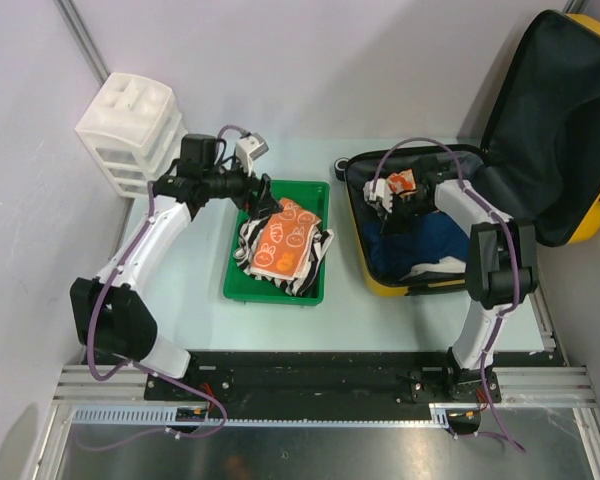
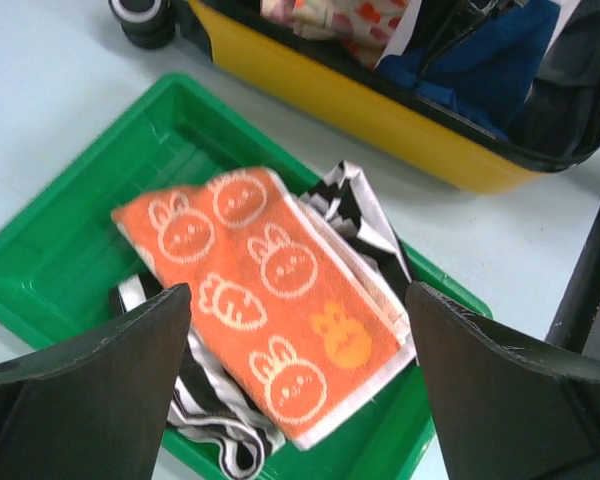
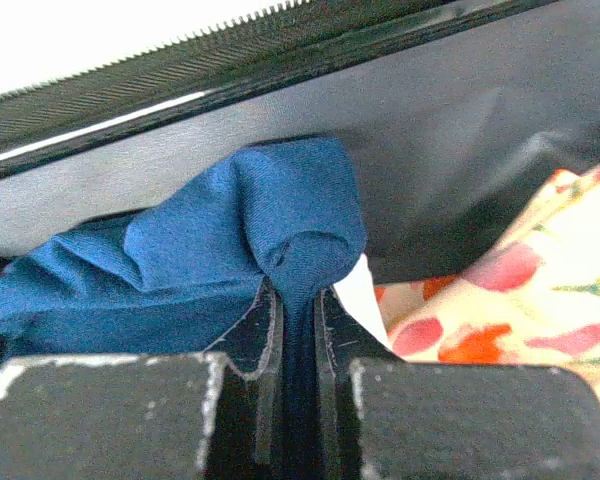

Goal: Open, take out, and arrange the luggage

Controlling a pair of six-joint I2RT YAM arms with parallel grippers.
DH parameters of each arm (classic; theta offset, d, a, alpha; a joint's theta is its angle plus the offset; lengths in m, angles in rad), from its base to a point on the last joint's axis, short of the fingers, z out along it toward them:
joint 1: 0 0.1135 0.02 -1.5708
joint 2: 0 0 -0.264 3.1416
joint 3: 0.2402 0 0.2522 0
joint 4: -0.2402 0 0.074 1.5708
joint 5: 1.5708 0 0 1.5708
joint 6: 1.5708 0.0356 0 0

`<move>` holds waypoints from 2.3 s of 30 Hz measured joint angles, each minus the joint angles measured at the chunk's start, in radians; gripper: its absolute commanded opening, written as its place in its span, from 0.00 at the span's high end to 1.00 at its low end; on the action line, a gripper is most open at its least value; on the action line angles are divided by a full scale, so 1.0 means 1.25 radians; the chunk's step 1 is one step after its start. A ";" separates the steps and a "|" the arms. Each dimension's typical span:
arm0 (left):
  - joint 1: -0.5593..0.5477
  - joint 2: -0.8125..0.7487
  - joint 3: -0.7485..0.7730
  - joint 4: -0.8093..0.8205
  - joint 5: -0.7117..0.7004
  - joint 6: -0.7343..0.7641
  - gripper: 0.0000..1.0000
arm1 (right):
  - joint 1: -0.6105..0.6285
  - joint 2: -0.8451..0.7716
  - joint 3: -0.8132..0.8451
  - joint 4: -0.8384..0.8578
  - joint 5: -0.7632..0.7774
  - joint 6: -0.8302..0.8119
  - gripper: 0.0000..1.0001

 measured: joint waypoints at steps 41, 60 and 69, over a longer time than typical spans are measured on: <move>-0.388 0.416 0.097 0.663 -0.074 -0.491 0.65 | -0.089 -0.406 -0.162 0.202 -0.083 0.316 1.00; -0.391 0.402 0.136 0.581 -0.162 -0.460 1.00 | -0.110 -0.400 -0.163 0.232 -0.060 0.322 0.07; -0.391 0.348 0.195 0.360 -0.184 -0.275 1.00 | -0.184 -0.400 -0.163 0.248 -0.046 0.370 0.00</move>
